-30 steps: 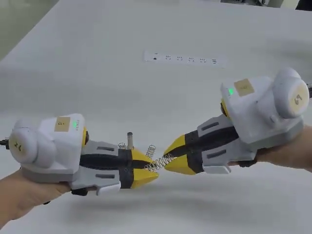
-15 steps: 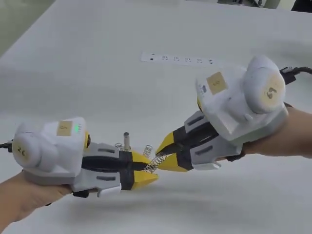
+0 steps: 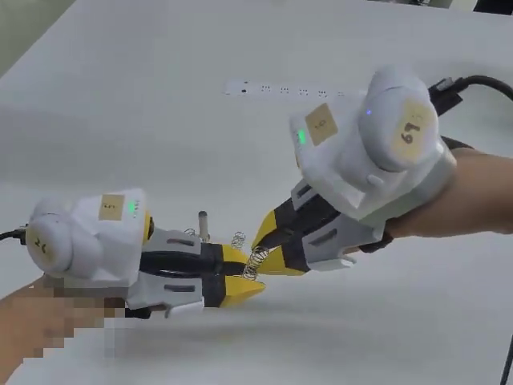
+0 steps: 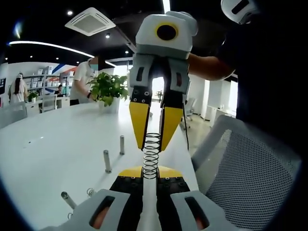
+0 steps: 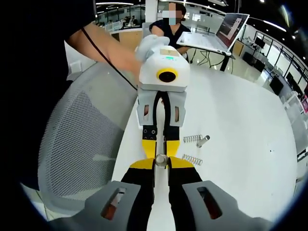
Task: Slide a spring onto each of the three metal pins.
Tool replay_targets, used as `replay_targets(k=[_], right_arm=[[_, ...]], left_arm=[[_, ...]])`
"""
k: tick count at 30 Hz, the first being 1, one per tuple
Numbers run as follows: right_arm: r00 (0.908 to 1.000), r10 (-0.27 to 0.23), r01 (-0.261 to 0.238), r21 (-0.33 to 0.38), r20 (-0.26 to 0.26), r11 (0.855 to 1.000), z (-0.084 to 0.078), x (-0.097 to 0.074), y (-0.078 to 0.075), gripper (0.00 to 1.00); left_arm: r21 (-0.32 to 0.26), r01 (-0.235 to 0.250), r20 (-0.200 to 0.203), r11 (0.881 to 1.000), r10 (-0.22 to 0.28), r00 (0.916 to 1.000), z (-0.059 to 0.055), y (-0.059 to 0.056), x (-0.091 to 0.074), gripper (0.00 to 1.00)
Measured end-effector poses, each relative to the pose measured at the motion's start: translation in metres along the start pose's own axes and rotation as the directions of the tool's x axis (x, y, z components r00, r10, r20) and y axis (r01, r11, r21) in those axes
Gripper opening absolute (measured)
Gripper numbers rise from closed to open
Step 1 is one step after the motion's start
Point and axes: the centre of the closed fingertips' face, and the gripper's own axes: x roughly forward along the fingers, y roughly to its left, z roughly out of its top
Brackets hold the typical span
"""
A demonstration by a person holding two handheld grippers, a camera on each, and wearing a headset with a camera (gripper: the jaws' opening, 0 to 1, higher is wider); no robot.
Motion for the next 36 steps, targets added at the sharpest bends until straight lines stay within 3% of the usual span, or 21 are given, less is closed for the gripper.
replay_targets(k=[3,5,7,8,11,23,31,36], right_arm=[[0.9984,0.024,-0.023,0.029,-0.051,0.999,-0.002,0.0,0.001,0.07],[0.9936,0.037,-0.033,0.043,-0.107,0.999,-0.004,0.0,0.001,0.07],[0.9905,0.045,-0.04,0.04,-0.13,0.998,-0.002,0.001,0.001,0.07],[0.9849,0.052,-0.044,0.05,-0.165,0.998,-0.005,0.001,0.002,0.07],[0.9811,0.058,-0.052,0.034,-0.185,0.998,-0.004,0.002,0.002,0.08],[0.9783,0.103,-0.091,0.073,-0.18,0.993,-0.004,-0.001,0.006,0.08],[0.9757,0.105,-0.087,0.101,-0.192,0.991,-0.004,0.0,0.005,0.09],[0.9736,0.101,-0.082,0.1,-0.204,0.992,-0.004,0.001,0.004,0.09]], left_arm=[[0.004,0.008,-0.002,1.0,-0.008,1.0,0.0,-0.002,0.003,0.01],[0.004,0.01,0.0,1.0,-0.01,0.9999,0.0,-0.003,0.004,0.0],[0.003,0.013,0.002,1.0,-0.013,0.9999,0.0,-0.003,0.005,0.0],[0.006,0.014,-0.001,1.0,-0.014,0.9999,0.0,-0.004,0.006,0.0],[0.003,0.016,-0.002,1.0,-0.016,0.9999,0.001,-0.006,0.006,0.0],[-0.002,0.018,0.01,1.0,-0.018,0.9998,0.006,-0.008,0.006,0.0],[-0.001,0.017,0.009,1.0,-0.017,0.9998,0.006,-0.008,0.006,0.0],[-0.015,0.013,0.043,1.0,-0.012,0.999,0.012,-0.005,0.004,0.0]])
